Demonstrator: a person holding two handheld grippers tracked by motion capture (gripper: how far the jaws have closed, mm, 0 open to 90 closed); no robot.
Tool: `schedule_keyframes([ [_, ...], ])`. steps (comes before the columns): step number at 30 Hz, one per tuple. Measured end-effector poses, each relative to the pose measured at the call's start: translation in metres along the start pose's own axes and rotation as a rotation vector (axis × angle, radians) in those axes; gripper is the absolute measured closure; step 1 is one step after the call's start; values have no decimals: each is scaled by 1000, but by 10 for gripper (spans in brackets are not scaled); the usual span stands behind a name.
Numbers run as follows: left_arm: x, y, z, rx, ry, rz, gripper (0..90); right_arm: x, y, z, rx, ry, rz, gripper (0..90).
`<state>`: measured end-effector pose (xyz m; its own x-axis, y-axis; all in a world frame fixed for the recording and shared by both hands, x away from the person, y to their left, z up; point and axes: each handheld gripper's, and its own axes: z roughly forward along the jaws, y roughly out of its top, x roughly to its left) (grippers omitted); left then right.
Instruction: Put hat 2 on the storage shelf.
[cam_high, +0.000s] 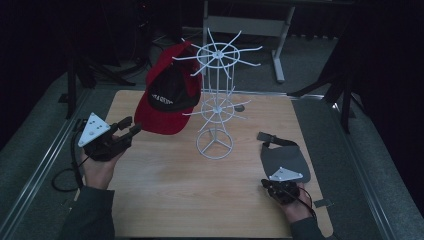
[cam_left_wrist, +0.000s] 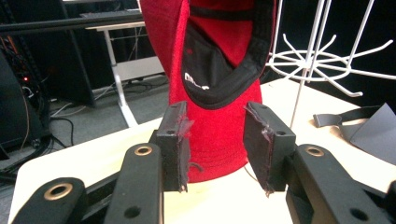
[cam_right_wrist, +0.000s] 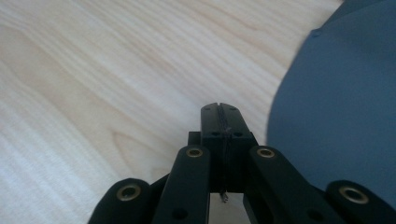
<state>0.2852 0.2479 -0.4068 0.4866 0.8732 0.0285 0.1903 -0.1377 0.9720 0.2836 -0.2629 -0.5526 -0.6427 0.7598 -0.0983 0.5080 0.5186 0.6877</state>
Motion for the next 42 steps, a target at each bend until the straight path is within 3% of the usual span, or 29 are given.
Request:
schedule_keyframes([
  [9, 3, -8, 1, 14, 5, -22, 610, -28, 16, -3, -12, -63, 26, 900],
  [18, 4, -11, 1, 19, 2, -31, 607, -62, 47, -6, -46, -114, 62, 900],
  [26, 6, -13, 0, 18, 3, -37, 605, -74, 77, 9, -66, -136, 83, 899],
  [30, 6, -13, 0, 17, 1, -40, 605, -77, 91, 24, -33, -158, 81, 900],
  [35, 7, -13, -1, 16, 2, -40, 603, -84, 99, 48, 43, -177, 117, 900],
  [39, 8, -14, -2, 14, 2, -43, 603, -84, 100, 56, 104, -202, 103, 900],
  [42, 7, -14, -1, 16, 2, -44, 603, -83, 98, 58, 129, -192, 106, 900],
])
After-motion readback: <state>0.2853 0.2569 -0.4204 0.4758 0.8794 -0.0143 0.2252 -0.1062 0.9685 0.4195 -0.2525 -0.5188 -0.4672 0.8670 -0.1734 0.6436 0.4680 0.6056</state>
